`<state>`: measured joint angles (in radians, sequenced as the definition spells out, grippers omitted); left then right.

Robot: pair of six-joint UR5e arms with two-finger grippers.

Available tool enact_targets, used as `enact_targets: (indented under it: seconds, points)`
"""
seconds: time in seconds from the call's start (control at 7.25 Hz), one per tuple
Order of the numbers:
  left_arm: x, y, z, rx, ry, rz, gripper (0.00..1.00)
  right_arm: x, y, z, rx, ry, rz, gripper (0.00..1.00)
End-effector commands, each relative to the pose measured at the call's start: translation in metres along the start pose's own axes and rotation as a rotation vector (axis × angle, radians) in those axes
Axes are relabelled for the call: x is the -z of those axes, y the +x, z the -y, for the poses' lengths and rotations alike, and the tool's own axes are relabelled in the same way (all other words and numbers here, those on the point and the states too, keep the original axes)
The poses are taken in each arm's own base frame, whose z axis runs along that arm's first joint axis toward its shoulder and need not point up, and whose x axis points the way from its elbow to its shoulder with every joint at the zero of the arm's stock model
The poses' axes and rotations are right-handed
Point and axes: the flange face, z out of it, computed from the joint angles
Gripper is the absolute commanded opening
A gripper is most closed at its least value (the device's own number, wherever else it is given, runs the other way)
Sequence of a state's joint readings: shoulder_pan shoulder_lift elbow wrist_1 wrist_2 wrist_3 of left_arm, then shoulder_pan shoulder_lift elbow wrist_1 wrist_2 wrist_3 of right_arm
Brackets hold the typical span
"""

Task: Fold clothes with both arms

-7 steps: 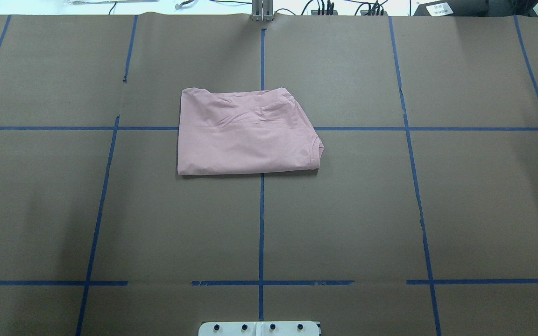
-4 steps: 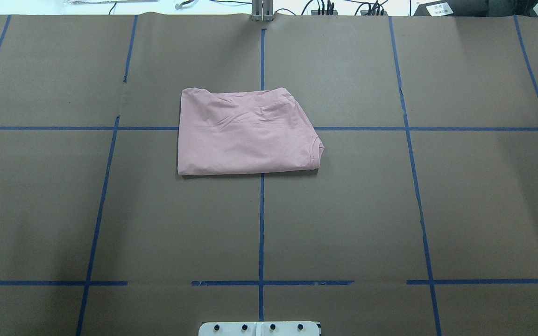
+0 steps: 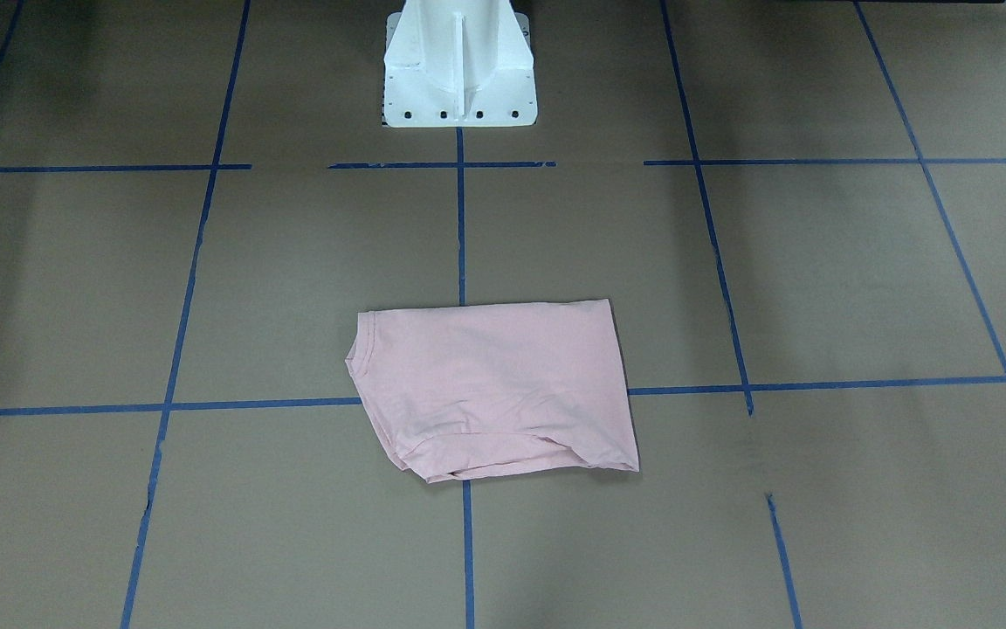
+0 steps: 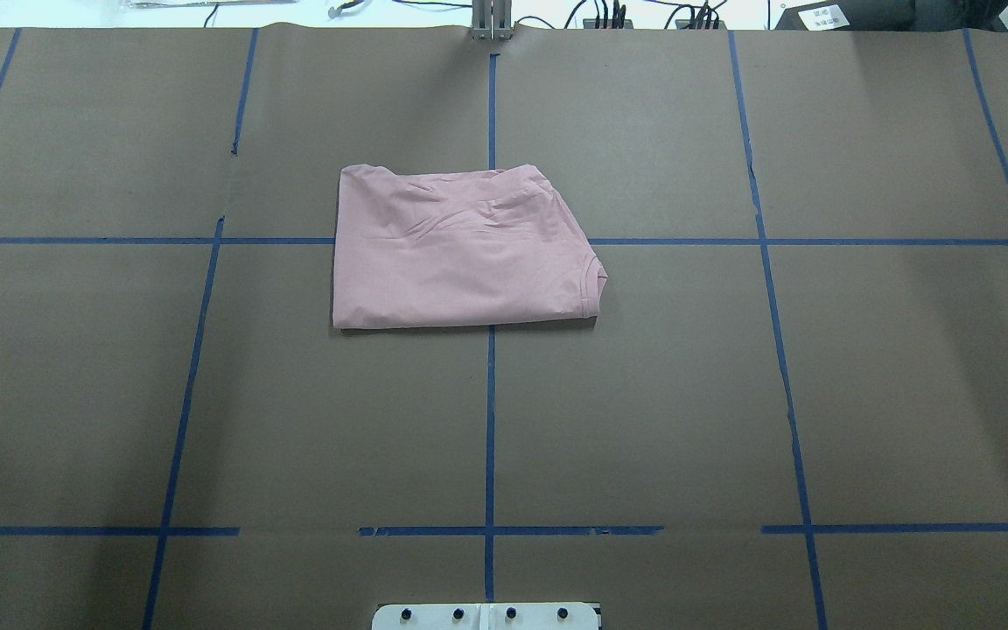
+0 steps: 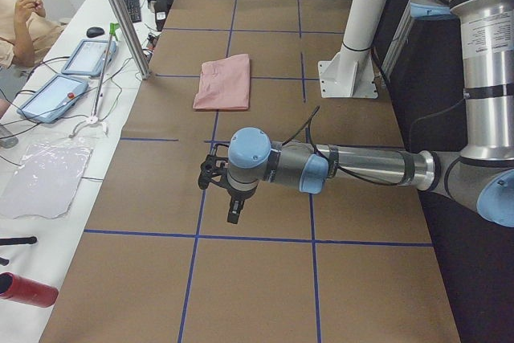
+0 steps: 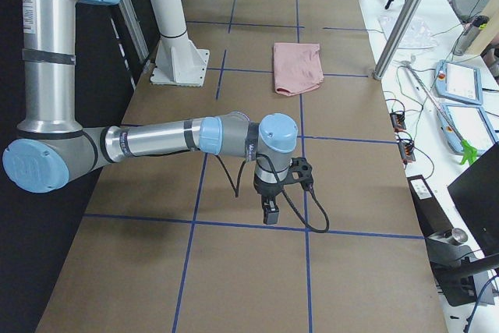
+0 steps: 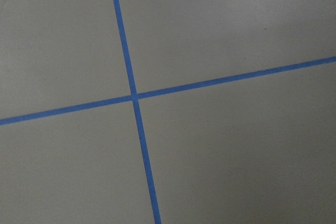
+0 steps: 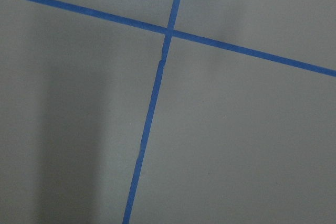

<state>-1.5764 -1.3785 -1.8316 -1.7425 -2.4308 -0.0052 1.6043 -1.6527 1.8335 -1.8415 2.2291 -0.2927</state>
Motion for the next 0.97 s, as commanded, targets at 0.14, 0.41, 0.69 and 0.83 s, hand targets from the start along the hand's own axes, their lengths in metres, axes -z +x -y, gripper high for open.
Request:
enact_targets:
  seconds: [0.14, 0.41, 0.69, 0.83]
  points:
    - [0.015, 0.014, -0.003, 0.068, -0.065, 0.051, 1.0, -0.01, 0.005, -0.004, -0.015, -0.015, 0.03, 1.0]
    - [0.018, 0.0, 0.005, -0.008, -0.033, 0.202, 1.0, -0.029, 0.011, 0.003, -0.032, -0.011, 0.124, 1.0]
    - [0.022, 0.0, 0.0, -0.001, -0.027, 0.222, 1.0, -0.034, 0.01, 0.003, -0.013, -0.008, 0.115, 1.0]
    - [0.016, -0.004, 0.005, 0.017, -0.041, 0.218, 1.0, -0.031, 0.008, 0.004, -0.006, -0.003, 0.115, 1.0]
